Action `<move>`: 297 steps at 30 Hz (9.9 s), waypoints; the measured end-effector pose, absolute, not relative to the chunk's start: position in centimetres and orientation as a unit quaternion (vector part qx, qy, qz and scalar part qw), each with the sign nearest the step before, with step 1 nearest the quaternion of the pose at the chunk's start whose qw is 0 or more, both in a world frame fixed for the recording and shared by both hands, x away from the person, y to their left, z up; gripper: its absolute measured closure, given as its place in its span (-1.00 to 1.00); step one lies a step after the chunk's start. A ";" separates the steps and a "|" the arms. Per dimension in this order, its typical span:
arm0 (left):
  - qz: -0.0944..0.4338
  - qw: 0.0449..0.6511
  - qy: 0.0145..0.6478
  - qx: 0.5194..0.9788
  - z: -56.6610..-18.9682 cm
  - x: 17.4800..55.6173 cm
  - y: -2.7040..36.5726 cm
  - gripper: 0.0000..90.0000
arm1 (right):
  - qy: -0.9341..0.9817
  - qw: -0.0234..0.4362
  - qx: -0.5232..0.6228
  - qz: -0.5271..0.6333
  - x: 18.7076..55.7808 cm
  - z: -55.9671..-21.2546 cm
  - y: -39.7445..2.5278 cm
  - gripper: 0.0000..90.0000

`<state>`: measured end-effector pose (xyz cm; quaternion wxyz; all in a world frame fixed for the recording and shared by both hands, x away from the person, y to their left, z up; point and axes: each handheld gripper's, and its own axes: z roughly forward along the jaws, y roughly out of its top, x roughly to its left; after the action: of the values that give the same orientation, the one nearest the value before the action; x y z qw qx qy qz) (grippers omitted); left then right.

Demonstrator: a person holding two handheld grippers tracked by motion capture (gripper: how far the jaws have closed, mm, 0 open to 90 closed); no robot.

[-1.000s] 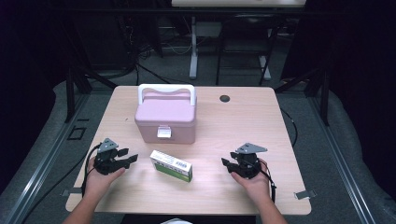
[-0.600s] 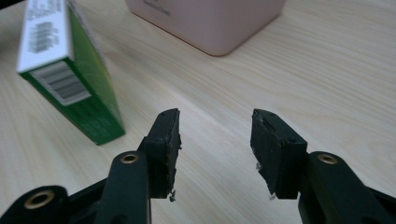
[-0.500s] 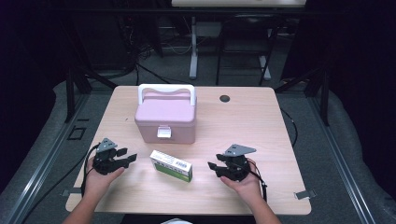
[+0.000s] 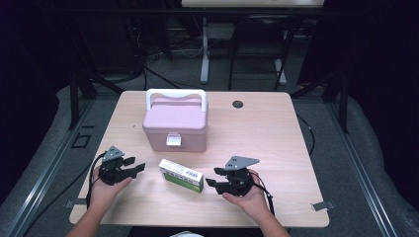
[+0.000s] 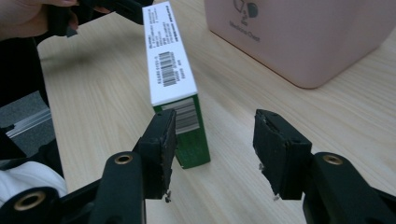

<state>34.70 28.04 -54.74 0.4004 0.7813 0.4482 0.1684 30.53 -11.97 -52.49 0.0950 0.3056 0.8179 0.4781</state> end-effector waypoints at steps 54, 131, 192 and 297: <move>0.162 0.407 0.458 0.774 -54.8 34.8 28.2 0.01 | 0.855 0.078 0.239 0.453 33.7 -52.6 -4.1 0.36; 0.155 0.412 0.477 0.761 -54.9 35.4 28.4 0.04 | 0.782 0.193 0.406 0.432 30.7 -49.7 -27.1 0.30; 0.171 0.453 0.483 0.729 -52.2 42.9 28.4 0.59 | 0.754 0.206 0.466 0.414 41.5 -51.6 -9.7 0.64; 0.131 0.448 0.433 0.771 -52.5 33.0 23.0 1.00 | 0.753 0.218 0.479 0.395 31.6 -53.0 -12.6 1.00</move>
<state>32.97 22.98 -52.49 0.4481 0.7712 0.4329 0.1308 31.55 -12.60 -53.03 0.2180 0.4791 0.7527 0.3955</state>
